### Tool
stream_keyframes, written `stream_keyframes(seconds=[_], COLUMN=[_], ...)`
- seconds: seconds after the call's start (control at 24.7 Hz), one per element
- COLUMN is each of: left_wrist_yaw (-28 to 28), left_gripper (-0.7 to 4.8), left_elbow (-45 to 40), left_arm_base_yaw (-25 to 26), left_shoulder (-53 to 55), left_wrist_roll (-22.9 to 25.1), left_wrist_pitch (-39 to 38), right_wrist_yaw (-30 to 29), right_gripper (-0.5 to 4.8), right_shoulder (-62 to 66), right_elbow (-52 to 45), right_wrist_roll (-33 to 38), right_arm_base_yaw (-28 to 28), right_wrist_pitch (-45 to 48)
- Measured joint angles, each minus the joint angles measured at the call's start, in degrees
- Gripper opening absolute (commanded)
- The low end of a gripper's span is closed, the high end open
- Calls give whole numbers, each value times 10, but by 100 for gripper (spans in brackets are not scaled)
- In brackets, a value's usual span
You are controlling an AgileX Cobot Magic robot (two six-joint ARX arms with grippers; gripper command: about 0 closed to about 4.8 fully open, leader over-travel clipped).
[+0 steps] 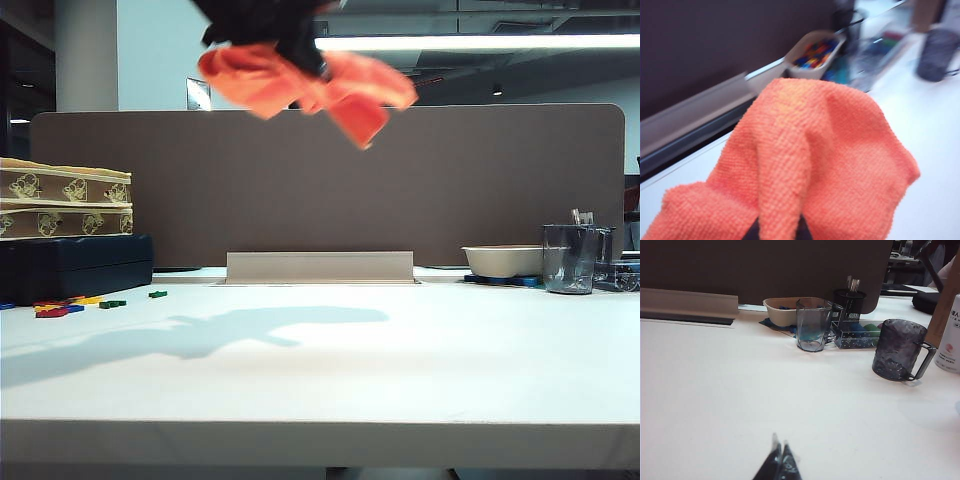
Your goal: Use an orange cloth to wipe the letter magnets on the table away for a distance.
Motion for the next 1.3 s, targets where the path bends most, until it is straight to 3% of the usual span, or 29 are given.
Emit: stream_keyframes(seconds=[0.28, 0.69, 1.3], left_wrist_yaw=[-15, -40, -35], left_gripper=[16, 16, 17], left_elbow=[-36, -240, -463], left_arm_base_yaw=[-57, -66, -66], left_shoulder=[-44, -160, -161], left_wrist_roll=[0, -25, -63], left_wrist_pitch=[0, 24, 191], right_wrist_yaw=[0, 0, 0], right_gripper=[-5, -5, -5], right_shoulder=[0, 0, 0], right_elbow=[0, 0, 0], right_wrist_roll=[0, 0, 0], right_arm_base_yaw=[0, 0, 0], right_wrist_pitch=[0, 0, 0])
